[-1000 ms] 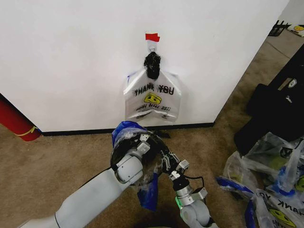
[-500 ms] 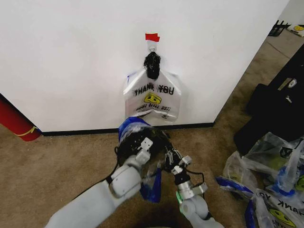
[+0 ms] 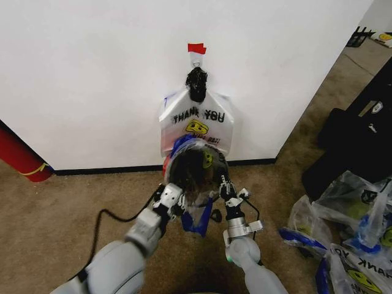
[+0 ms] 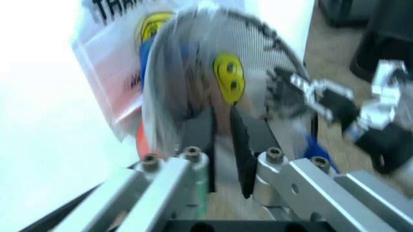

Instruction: Pick up the garbage bag from the wall and place it over the trash bin.

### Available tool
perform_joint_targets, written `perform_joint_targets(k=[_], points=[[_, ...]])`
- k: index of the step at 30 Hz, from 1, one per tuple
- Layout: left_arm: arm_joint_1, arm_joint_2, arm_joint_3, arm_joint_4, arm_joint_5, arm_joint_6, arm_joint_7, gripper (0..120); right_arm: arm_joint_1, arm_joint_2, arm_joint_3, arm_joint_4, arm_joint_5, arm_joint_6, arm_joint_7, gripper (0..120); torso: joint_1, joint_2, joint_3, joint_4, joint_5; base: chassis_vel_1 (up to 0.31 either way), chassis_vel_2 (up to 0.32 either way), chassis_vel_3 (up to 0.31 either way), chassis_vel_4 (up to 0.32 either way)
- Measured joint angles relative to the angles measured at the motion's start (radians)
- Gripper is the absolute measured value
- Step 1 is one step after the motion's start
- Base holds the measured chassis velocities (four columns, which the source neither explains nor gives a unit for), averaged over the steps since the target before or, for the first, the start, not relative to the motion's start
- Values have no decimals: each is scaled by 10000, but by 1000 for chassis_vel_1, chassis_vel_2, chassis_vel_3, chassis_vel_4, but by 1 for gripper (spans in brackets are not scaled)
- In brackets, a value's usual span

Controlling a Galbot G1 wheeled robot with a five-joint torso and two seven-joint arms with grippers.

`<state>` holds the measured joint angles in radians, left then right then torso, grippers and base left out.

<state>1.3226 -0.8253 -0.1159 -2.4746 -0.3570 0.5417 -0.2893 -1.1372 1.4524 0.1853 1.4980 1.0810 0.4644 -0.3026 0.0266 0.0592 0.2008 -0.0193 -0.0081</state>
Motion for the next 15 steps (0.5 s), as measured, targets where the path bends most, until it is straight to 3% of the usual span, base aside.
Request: perform_joint_targets(k=[4, 13, 15], points=[[326, 138, -177, -343, -638, 1054, 165, 36, -223, 112, -24, 643, 118, -143, 780, 0, 0, 0, 1, 1, 1, 0, 0, 0, 0], [23, -334, 76, 36, -1649, 1501, 183, 63, -764, 181, -88, 1483, -163, -145, 1112, 0, 0, 0, 1, -1, 0, 0, 0, 0, 0], [19, -410, 108, 251, -1669, 1500, 182, 73, -958, 169, -97, 1733, -262, -128, 1201, 0, 0, 0, 1, -1, 0, 0, 0, 0, 0]])
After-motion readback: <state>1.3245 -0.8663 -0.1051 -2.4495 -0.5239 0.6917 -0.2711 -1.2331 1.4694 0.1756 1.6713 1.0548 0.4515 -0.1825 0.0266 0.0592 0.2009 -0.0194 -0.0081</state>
